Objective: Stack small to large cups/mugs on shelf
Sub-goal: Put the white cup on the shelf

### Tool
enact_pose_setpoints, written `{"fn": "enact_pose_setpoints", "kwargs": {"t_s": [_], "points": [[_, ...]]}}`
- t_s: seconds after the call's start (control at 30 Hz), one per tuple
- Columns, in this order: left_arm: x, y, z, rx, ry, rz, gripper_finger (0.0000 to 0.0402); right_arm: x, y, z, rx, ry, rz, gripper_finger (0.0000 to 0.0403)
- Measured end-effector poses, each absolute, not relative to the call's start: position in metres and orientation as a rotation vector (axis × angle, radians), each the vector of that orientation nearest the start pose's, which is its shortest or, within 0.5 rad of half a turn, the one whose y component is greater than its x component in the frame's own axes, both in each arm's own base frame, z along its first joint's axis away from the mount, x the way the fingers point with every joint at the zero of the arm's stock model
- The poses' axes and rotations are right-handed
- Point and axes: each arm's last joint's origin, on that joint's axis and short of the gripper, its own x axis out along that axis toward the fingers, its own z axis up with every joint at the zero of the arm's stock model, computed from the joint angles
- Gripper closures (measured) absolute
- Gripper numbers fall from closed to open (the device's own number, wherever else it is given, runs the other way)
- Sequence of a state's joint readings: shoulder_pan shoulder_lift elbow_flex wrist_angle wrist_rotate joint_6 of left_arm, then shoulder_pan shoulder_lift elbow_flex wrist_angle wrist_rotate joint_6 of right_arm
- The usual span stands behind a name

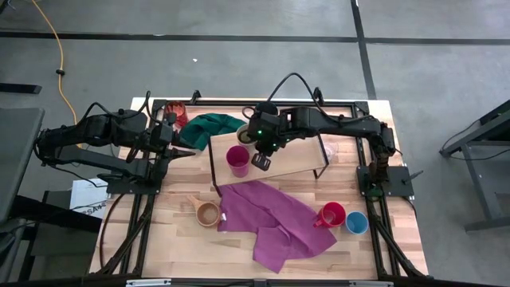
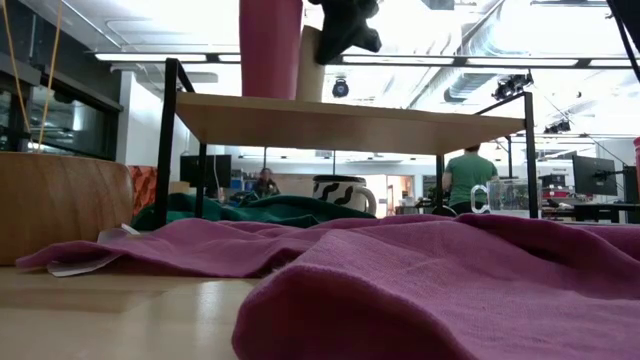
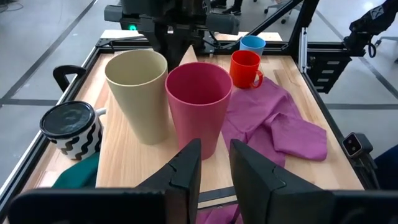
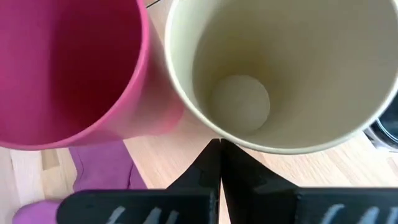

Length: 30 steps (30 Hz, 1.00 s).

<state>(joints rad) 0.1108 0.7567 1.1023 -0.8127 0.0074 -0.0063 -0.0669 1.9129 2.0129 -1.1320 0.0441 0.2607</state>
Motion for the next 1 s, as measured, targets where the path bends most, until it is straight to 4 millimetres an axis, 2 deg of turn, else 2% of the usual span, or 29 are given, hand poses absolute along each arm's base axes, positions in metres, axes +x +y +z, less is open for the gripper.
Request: {"fn": "enact_pose_setpoints", "kwargs": {"t_s": [0.3,0.7,1.0], "points": [[0.124,0.014,0.381,-0.031,0.466,0.102,0.0328,0.387,-0.031,0.35,0.248,1.088,-0.313,0.0403],[0.124,0.014,0.381,-0.029,0.466,0.102,0.0328,0.393,-0.042,0.354,0.262,0.997,-0.345,0.0403],[0.124,0.014,0.381,-0.026,0.466,0.101,0.0328,0.4,-0.043,0.359,0.263,0.913,-0.32,0.0403]]}}
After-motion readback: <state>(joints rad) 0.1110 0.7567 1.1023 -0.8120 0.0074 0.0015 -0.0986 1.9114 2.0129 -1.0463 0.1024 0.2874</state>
